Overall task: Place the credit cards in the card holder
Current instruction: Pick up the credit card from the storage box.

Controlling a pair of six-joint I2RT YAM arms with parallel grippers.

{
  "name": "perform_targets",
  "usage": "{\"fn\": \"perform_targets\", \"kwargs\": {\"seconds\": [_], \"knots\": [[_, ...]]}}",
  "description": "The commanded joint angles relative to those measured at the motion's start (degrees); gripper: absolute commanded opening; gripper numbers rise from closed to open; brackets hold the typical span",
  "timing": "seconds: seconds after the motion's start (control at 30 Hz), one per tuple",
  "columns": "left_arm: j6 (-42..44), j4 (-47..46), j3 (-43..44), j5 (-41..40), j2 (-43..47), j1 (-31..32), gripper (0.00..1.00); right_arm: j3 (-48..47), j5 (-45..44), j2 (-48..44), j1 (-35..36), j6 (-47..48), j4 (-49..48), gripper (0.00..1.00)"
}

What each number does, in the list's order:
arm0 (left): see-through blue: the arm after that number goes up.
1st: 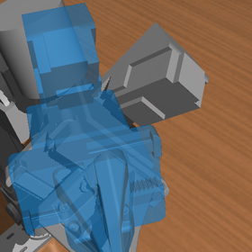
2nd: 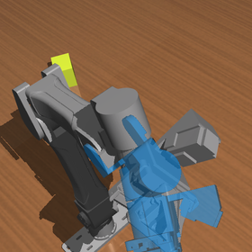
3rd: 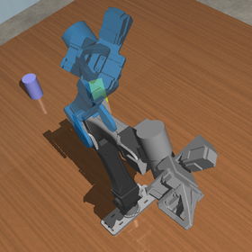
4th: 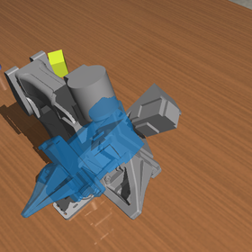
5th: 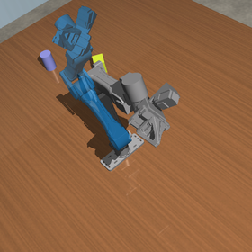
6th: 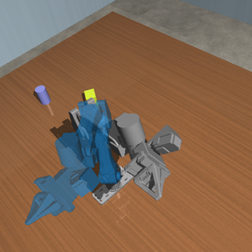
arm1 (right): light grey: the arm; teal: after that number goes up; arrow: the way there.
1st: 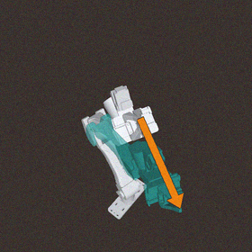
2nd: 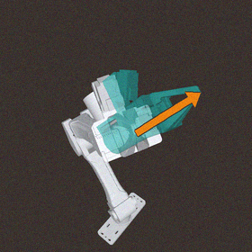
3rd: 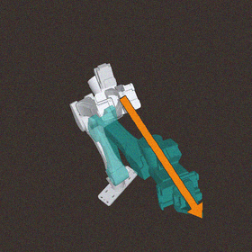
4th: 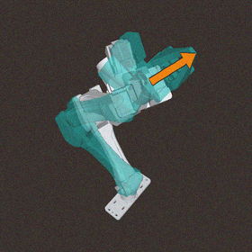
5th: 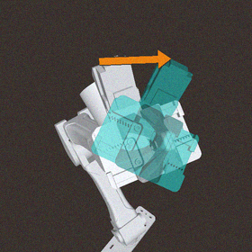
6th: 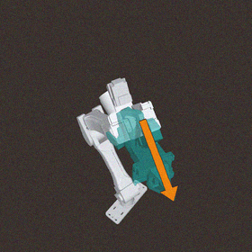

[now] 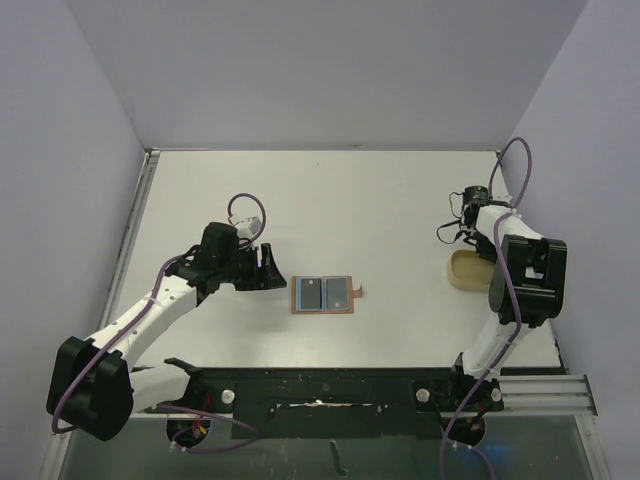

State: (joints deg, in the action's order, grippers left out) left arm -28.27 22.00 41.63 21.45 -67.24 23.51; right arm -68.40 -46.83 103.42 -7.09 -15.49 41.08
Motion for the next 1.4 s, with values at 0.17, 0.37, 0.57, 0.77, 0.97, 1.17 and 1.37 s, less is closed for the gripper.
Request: {"fn": "perform_targets", "kwargs": {"seconds": [0.17,0.37,0.57,0.77,0.97,1.17,1.37], "knots": [[-0.2,-2.6,1.3,1.5,0.3,-0.4,0.61,-0.2,-1.6,-3.8,-0.4,0.7,-1.2,0.18],[-0.1,-2.6,1.3,1.4,0.3,-0.4,0.61,-0.5,4.0,-4.7,0.8,1.9,-1.8,0.07],[-0.1,-2.7,1.3,1.3,0.3,-0.6,0.61,-1.3,9.4,-7.1,7.0,1.1,-1.1,0.0],[-0.6,-2.6,0.9,1.1,0.8,-0.6,0.61,-6.0,11.0,-7.7,12.9,-2.8,5.1,0.0],[-2.4,-3.0,0.9,0.8,1.7,-0.6,0.61,-9.1,12.8,-13.0,20.2,-5.7,9.0,0.0],[-6.5,-6.9,0.1,2.5,3.6,-0.7,0.61,-12.2,13.6,-17.5,27.1,-7.6,11.8,0.0],[-12.4,-14.3,-1.5,5.1,5.6,-0.9,0.6,-10.7,20.8,-22.4,37.1,-10.2,5.5,0.0]]}}
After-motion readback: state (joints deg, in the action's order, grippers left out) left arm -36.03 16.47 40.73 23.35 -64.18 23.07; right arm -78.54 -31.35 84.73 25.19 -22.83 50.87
